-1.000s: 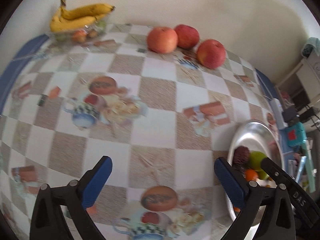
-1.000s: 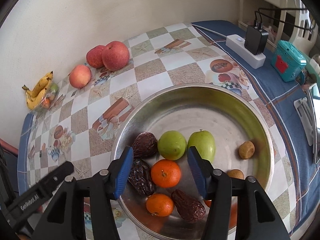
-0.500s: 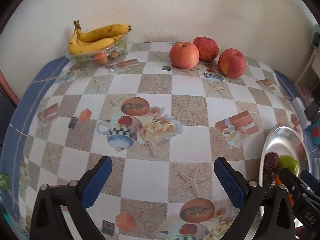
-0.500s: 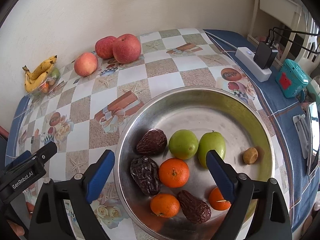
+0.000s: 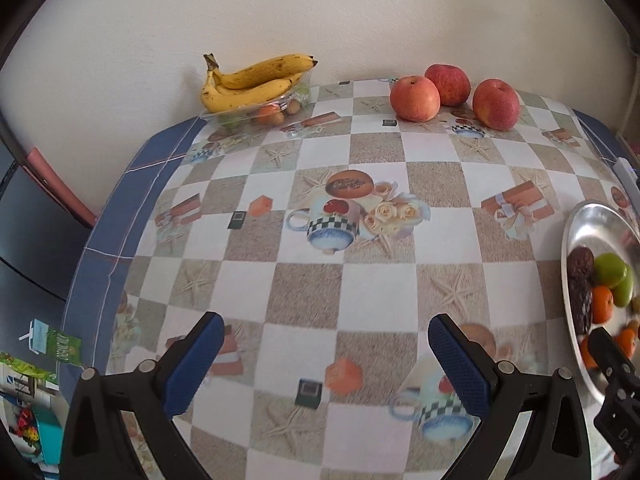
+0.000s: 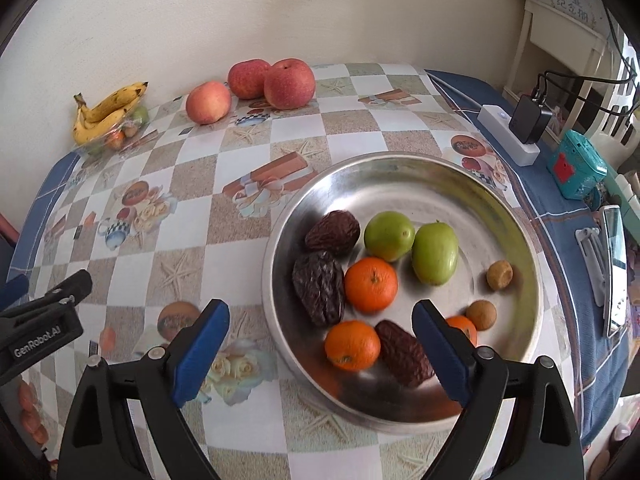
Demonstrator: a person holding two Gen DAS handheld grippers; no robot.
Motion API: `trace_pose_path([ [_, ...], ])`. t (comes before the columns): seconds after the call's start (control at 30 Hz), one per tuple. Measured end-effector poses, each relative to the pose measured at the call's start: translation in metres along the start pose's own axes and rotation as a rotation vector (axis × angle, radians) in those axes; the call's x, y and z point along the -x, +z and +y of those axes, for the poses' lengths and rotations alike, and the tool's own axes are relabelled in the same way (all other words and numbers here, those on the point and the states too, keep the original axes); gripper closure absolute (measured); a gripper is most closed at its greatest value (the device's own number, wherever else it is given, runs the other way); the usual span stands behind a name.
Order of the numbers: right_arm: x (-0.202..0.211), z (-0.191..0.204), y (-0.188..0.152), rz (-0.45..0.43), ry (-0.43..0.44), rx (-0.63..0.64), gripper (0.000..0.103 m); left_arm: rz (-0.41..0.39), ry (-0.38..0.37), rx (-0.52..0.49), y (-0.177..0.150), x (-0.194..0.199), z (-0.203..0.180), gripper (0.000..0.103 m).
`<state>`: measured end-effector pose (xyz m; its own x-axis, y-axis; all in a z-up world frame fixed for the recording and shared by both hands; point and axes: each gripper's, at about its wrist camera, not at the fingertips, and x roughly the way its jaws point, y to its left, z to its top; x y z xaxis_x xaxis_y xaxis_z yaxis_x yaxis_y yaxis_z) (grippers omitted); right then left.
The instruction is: Organize fruits
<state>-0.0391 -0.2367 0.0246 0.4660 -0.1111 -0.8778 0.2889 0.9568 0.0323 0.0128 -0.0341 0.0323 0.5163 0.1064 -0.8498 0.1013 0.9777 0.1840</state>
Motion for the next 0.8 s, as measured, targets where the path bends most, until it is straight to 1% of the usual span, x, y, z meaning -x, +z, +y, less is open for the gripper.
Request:
trace_pose_path([
  [0.13, 0.009, 0.003, -0.011, -0.012, -0.003, 0.011, 0.010, -0.022, 0.011, -0.028, -0.017, 0.013, 0.008, 0.000],
  [0.2, 0.013, 0.004, -0.014, -0.019, -0.001, 0.011, 0.010, -0.021, 0.013, -0.029, -0.022, 0.016, 0.010, 0.000],
  [0.3, 0.016, 0.005, -0.015, -0.028, -0.006, 0.012, 0.010, -0.001, -0.014, -0.018, -0.023, 0.014, 0.012, 0.000],
  [0.4, 0.016, 0.005, -0.015, -0.027, -0.009, 0.013, 0.010, 0.020, -0.015, -0.008, -0.023, 0.011, 0.012, 0.000],
  [0.5, 0.015, 0.005, -0.014, -0.025, -0.009, 0.012, 0.010, 0.042, -0.034, 0.009, -0.023, 0.009, 0.013, 0.000],
  [0.8, 0.013, 0.005, -0.014, -0.019, -0.004, 0.015, 0.010, 0.071, -0.075, 0.013, -0.027, 0.003, 0.011, 0.000],
])
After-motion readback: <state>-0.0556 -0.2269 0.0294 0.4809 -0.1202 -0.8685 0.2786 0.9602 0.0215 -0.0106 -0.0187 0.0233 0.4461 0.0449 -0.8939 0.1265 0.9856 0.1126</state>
